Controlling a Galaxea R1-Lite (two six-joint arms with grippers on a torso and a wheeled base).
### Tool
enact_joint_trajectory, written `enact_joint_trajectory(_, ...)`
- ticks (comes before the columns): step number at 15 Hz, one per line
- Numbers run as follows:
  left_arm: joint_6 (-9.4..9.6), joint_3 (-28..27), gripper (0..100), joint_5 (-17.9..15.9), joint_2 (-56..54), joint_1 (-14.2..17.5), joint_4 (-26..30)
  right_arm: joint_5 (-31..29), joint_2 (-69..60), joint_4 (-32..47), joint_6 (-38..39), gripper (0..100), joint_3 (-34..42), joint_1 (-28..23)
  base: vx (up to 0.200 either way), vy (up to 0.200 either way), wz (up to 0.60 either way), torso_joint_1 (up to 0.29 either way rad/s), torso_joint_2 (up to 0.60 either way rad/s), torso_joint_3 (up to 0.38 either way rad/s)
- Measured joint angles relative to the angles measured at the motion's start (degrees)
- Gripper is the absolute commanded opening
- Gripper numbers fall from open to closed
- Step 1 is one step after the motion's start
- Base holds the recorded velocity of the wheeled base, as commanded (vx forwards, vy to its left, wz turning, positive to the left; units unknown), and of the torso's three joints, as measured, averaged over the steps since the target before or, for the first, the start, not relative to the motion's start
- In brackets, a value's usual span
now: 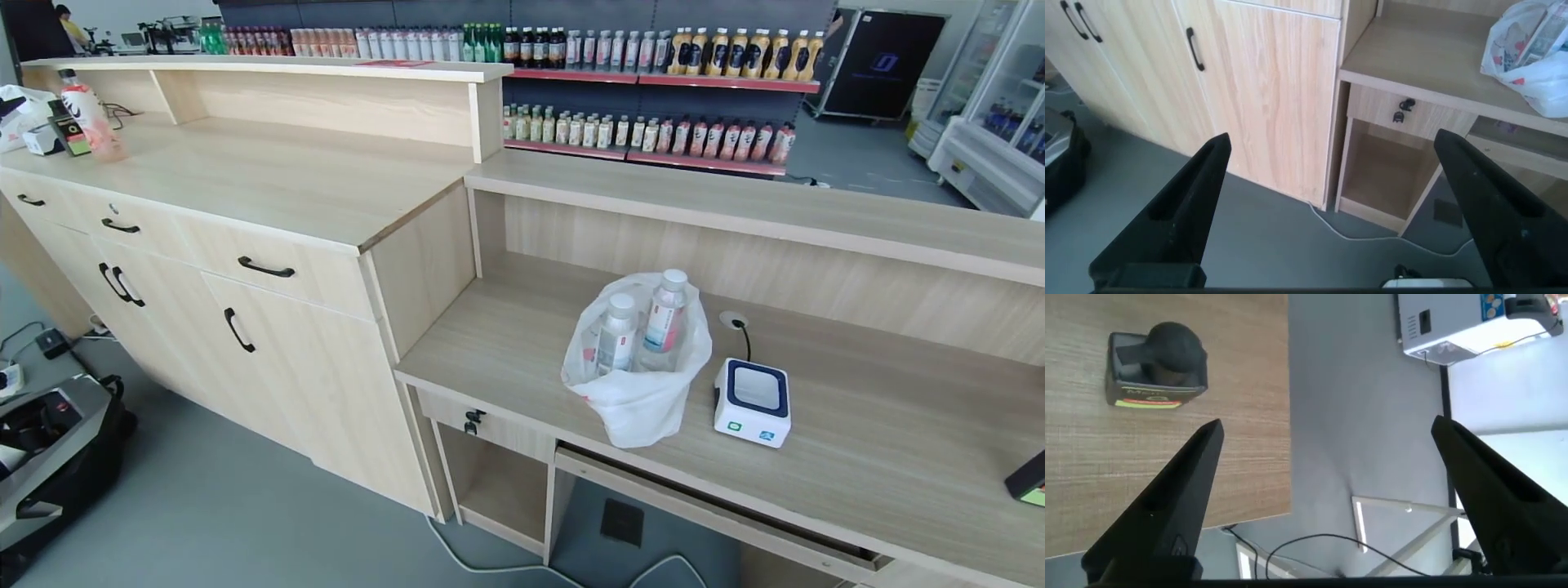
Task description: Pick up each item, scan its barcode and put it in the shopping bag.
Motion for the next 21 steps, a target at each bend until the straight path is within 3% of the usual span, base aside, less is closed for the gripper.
enact_joint_trajectory(3, -0.02, 0.0, 100, 0.0, 0.0, 0.0, 0.0, 0.1, 2.9, -0.3, -3.4, 100, 0.4, -0.6, 0.0, 0.0, 0.0, 0.0, 0.0, 0.0)
enact_joint_trajectory(8, 0.02, 0.0, 100, 0.0, 0.0, 0.0, 0.0, 4.5, 6.9, -0.2, -1.1, 100, -1.5, -0.6, 0.0, 0.0, 0.0, 0.0, 0.0, 0.0)
enact_joint_trajectory(17, 0.02, 0.0, 100, 0.0, 0.0, 0.0, 0.0, 5.0, 12.5, -0.5, 0.4, 100, -3.8, -0.6, 0.0, 0.0, 0.0, 0.0, 0.0, 0.0)
enact_joint_trajectory(21, 0.0, 0.0, 100, 0.0, 0.0, 0.0, 0.0, 8.0, 15.2, -0.4, 0.4, 100, -5.9, -0.6, 0.0, 0.0, 0.0, 0.0, 0.0, 0.0)
